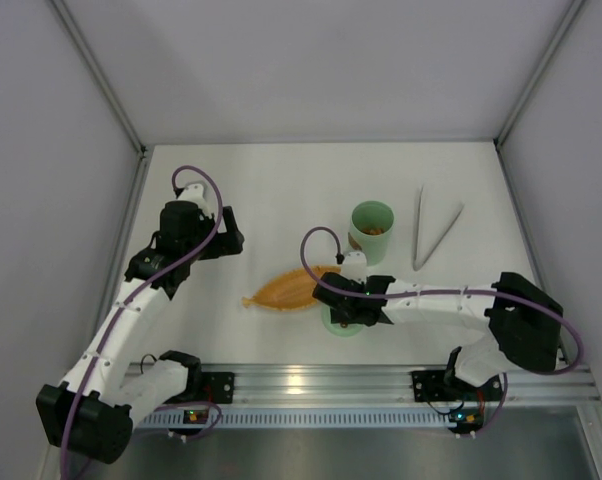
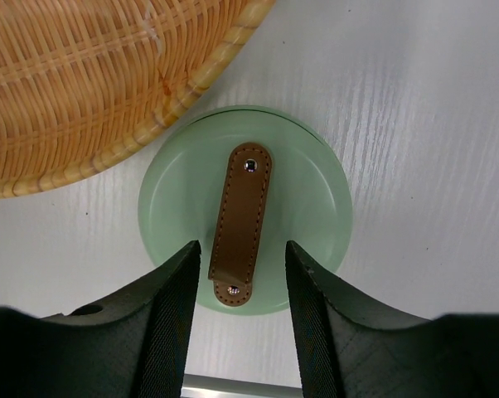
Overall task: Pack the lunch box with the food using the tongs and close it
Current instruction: Pick up the box lid from the center of the board.
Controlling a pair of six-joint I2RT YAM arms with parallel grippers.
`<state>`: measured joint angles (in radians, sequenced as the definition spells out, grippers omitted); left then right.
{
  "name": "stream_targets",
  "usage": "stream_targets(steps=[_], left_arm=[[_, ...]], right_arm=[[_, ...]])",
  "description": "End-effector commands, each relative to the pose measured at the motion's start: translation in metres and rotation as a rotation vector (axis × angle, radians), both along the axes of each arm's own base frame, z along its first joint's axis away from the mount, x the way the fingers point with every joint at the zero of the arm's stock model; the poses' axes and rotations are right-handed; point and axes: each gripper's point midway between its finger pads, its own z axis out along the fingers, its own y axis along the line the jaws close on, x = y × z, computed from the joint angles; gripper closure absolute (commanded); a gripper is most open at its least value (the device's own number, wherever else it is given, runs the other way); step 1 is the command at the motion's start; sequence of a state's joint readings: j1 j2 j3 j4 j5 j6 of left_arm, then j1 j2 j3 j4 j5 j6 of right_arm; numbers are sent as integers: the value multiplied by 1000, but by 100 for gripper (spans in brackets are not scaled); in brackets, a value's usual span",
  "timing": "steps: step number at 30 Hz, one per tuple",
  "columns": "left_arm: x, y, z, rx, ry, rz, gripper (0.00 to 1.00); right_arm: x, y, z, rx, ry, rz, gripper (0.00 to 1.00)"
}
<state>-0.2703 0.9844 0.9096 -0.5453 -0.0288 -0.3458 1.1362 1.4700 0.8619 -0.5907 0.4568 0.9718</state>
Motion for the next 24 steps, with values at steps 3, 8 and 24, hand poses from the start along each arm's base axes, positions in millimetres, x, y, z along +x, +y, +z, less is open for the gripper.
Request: stream_targets(steps=[3,8,24], left_arm=[[4,0,12,-3,-42,8,1],[5,0,12,-1,-43,9,1],[5,1,11,4,-41,13,1]], right_arm=[[2,15,-3,28,-27,10,58],[1,13,-4,20,-24,8,62],[-17,-11,42,-5,-21,80,92]])
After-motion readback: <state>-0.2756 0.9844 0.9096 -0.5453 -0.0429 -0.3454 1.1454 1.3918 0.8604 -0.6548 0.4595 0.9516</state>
